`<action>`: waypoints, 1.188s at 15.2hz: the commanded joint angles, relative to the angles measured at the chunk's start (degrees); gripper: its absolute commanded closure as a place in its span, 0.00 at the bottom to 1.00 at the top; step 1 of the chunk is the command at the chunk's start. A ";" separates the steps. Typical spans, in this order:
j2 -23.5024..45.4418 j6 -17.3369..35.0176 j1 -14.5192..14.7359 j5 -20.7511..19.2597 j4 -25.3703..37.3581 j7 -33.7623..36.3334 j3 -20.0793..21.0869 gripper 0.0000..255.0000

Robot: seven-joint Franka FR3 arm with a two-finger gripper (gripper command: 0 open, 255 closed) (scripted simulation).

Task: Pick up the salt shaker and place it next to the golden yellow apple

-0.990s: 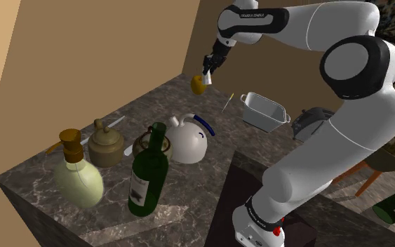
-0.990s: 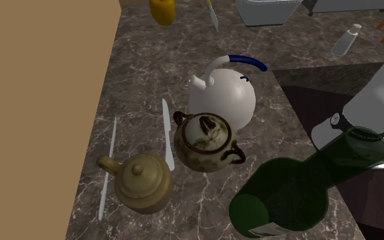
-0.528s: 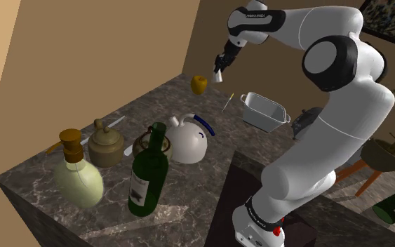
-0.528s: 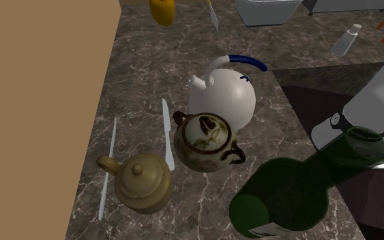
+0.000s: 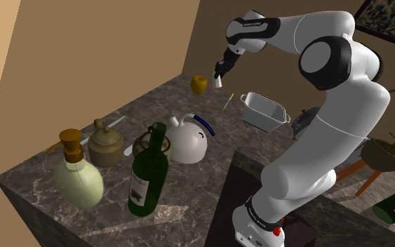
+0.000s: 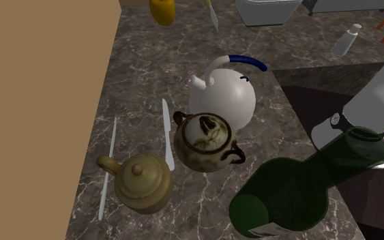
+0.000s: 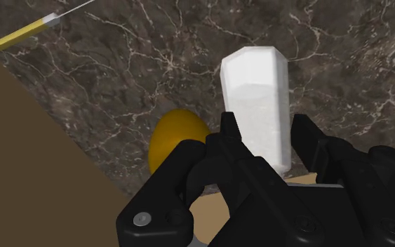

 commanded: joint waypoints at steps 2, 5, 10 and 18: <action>0.56 2.43 0.02 0.16 -1.84 -0.22 0.04 1.00; 1.10 4.59 0.03 0.33 -3.47 -0.45 0.08 1.00; 2.22 8.14 0.03 0.64 -5.91 -0.86 0.14 1.00; 4.58 13.70 0.00 1.26 -9.14 -1.59 0.30 1.00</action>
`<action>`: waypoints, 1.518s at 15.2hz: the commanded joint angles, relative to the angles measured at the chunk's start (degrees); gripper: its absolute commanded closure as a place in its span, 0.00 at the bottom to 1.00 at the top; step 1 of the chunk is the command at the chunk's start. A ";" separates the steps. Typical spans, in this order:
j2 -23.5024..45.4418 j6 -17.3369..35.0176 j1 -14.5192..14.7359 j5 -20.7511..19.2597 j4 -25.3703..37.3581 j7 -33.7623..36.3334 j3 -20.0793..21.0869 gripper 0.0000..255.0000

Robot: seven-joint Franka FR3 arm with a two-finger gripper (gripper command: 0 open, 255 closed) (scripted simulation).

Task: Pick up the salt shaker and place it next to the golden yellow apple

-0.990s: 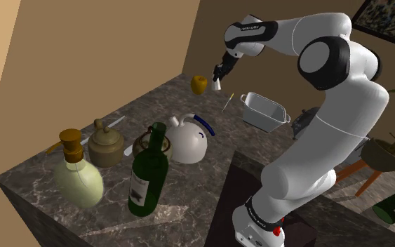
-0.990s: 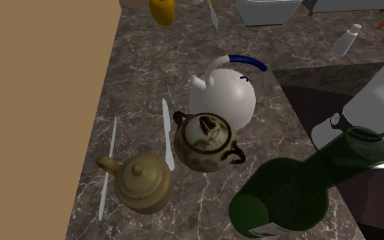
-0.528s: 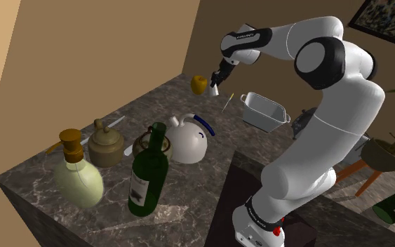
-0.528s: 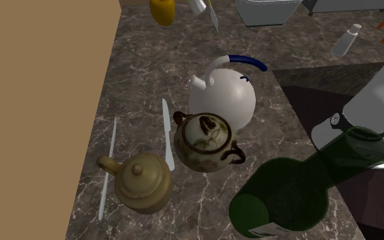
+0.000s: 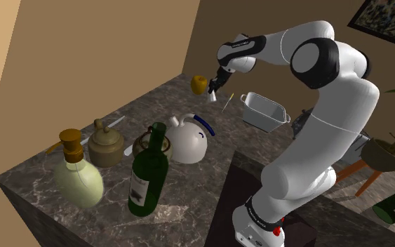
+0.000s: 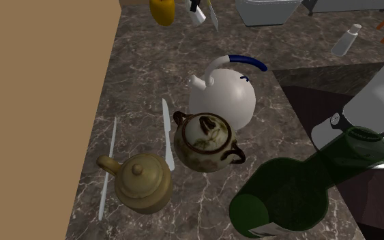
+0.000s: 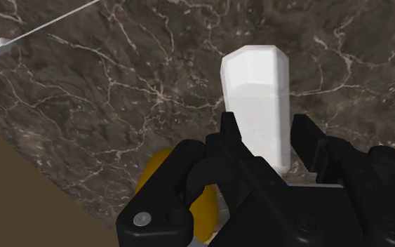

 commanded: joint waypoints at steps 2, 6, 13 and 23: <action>1.04 2.16 0.00 0.26 -1.07 -0.26 0.09 1.00; 2.55 4.85 -0.04 0.64 -2.27 -0.68 0.21 1.00; 3.80 6.86 -0.09 0.96 -3.05 -1.02 0.32 1.00; 3.79 6.87 -0.09 0.96 -3.06 -1.02 0.32 0.00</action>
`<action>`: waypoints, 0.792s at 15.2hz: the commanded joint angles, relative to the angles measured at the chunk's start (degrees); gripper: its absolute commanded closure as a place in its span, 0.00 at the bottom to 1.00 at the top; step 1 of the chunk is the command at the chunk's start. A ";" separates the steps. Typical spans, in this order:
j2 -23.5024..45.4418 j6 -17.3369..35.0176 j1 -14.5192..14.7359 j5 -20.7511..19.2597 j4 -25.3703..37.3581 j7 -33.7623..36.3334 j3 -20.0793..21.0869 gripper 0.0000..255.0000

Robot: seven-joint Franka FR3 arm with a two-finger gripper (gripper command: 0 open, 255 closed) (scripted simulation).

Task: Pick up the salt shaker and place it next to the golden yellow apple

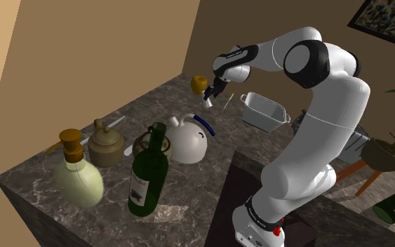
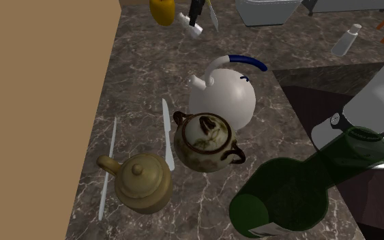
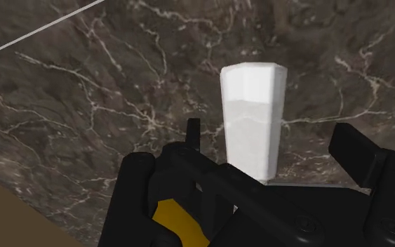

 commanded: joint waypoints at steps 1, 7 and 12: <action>-1.42 -1.44 -0.02 -0.21 0.02 0.14 -0.12 0.00; -5.16 -5.61 -0.11 -0.79 0.45 0.51 -0.40 0.00; -5.15 -5.60 -0.11 -0.78 0.46 0.51 -0.40 0.00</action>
